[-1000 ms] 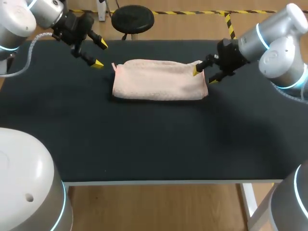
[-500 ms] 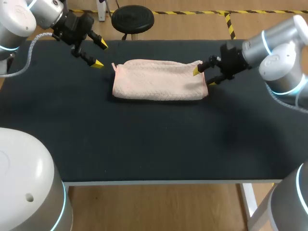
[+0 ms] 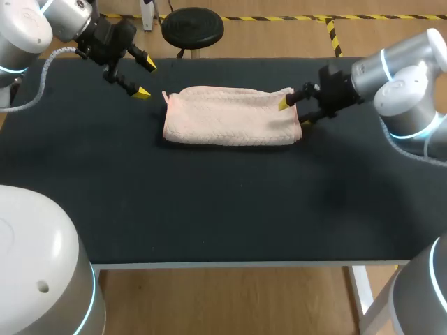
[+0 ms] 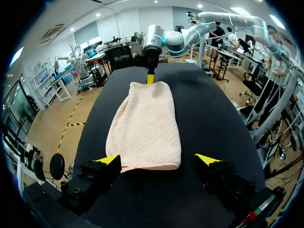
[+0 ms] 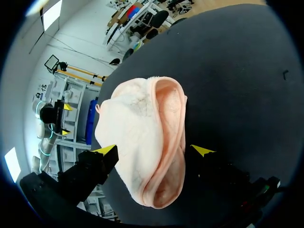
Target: Fold the towel
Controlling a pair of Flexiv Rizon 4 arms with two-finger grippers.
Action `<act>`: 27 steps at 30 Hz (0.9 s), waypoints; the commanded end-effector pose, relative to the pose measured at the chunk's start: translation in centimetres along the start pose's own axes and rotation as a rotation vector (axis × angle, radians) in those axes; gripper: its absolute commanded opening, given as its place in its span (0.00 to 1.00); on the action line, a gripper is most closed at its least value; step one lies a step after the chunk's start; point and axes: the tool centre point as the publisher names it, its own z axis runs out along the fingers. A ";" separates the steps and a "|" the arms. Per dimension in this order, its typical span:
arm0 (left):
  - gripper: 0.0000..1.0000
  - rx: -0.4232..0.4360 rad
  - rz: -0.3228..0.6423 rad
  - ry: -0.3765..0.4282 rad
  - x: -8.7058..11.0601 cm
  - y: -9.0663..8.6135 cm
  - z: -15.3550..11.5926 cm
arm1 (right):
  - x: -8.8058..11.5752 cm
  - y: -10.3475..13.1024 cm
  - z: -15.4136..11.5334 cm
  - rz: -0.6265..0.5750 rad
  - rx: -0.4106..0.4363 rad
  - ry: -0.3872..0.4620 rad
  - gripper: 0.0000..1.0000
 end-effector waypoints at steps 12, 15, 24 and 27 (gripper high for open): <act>1.00 0.002 0.002 -0.002 0.0 0.1 0.0 | 0.7 0.3 1.7 -0.007 0.018 0.020 1.00; 1.00 0.002 0.002 -0.002 0.0 0.1 0.0 | 0.7 0.3 1.9 -0.004 0.024 0.015 1.00; 1.00 0.002 0.002 -0.002 0.0 0.1 0.0 | 0.6 0.2 1.8 0.001 0.029 -0.060 0.00; 1.00 0.002 0.002 -0.002 0.0 0.1 0.0 | 0.7 0.2 1.8 0.004 0.028 -0.070 0.00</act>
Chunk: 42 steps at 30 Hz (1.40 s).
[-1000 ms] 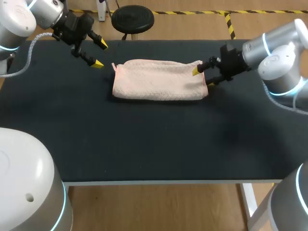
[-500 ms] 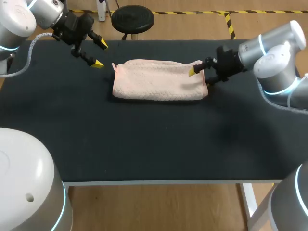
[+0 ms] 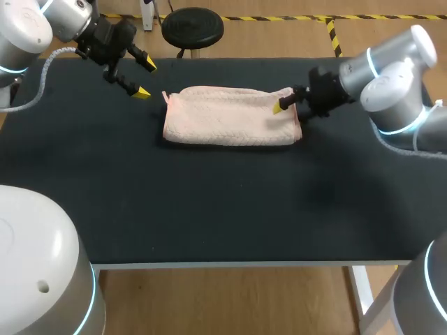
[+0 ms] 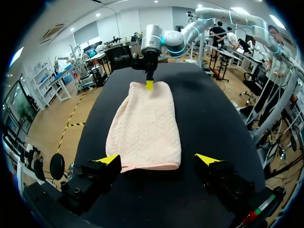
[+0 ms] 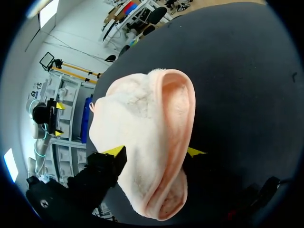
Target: Fold the towel
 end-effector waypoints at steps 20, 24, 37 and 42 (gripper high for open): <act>1.00 0.002 0.002 -0.002 0.0 0.1 0.0 | 5.5 1.3 1.1 -0.036 -0.038 -0.262 0.00; 1.00 0.002 0.002 -0.002 0.0 0.1 0.0 | 8.8 3.0 2.0 -0.086 -0.059 -0.309 0.00; 1.00 0.002 0.002 -0.002 0.0 0.1 0.0 | 18.9 4.6 9.8 -0.222 -0.013 -0.383 0.00; 1.00 0.002 0.002 -0.002 0.0 0.1 0.0 | 21.3 3.7 12.8 -0.247 0.023 -0.407 0.00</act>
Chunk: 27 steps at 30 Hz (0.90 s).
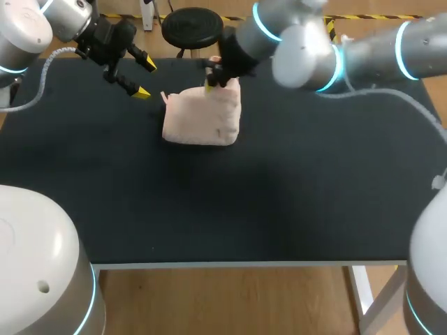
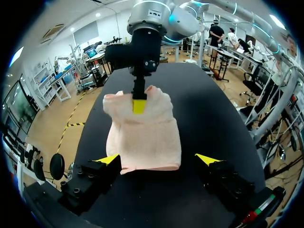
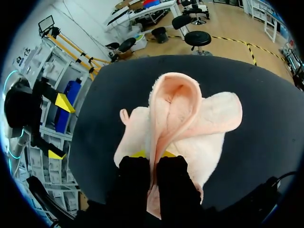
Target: Fold the towel
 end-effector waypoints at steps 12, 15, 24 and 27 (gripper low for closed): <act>1.00 0.002 0.002 -0.001 0.0 0.1 0.0 | 6.0 0.0 4.2 -0.032 0.050 -0.137 0.00; 1.00 0.002 0.002 -0.001 0.0 0.1 0.0 | 6.2 -0.1 4.1 -0.025 0.044 -0.126 0.32; 1.00 0.002 0.002 -0.001 0.0 0.1 0.0 | 6.8 -0.3 2.4 -0.015 0.011 -0.089 1.00; 1.00 0.002 0.002 -0.001 0.0 0.1 0.0 | 6.5 -0.2 1.7 -0.032 0.002 -0.108 1.00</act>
